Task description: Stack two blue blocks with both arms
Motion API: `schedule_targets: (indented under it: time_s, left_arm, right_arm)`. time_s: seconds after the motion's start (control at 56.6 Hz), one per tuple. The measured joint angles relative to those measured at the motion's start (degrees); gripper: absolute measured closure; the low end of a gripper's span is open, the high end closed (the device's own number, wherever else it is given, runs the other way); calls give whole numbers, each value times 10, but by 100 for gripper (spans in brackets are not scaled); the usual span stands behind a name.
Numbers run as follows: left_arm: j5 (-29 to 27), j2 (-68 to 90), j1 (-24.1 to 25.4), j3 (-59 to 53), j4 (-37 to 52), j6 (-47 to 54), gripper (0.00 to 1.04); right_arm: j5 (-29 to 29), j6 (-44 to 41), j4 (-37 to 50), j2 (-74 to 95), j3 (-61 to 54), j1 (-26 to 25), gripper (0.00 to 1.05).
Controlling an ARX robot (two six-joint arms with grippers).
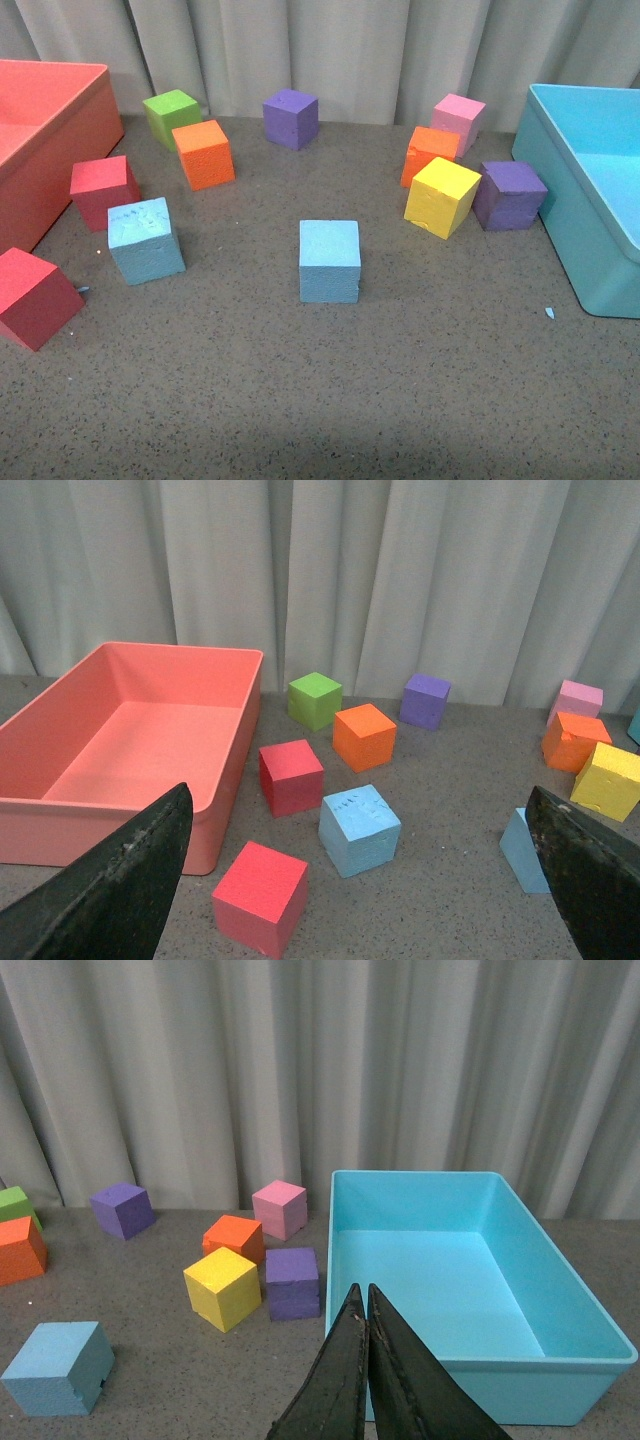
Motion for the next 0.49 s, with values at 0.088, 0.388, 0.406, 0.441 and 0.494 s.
schedule_targets:
  time_s: [0.088,0.388,0.406,0.441,0.494]
  left_arm:
    - [0,0,0,0,0,0,7]
    - [0,0,0,0,0,0,7]
    - [0,0,0,0,0,0,7]
    - [0,0,0,0,0,0,7]
    - [0,0,0,0,0,0,7]
  right_arm:
    - [0,0,-16,-16,0,0,104]
    - [-2,0,-140,-132,0,0,104]
    - [-2,0,-141,-137,0,0,104]
    - [-2,0,-142,-139,0,0,104]
    - [-2,0,-143,-139,0,0,104]
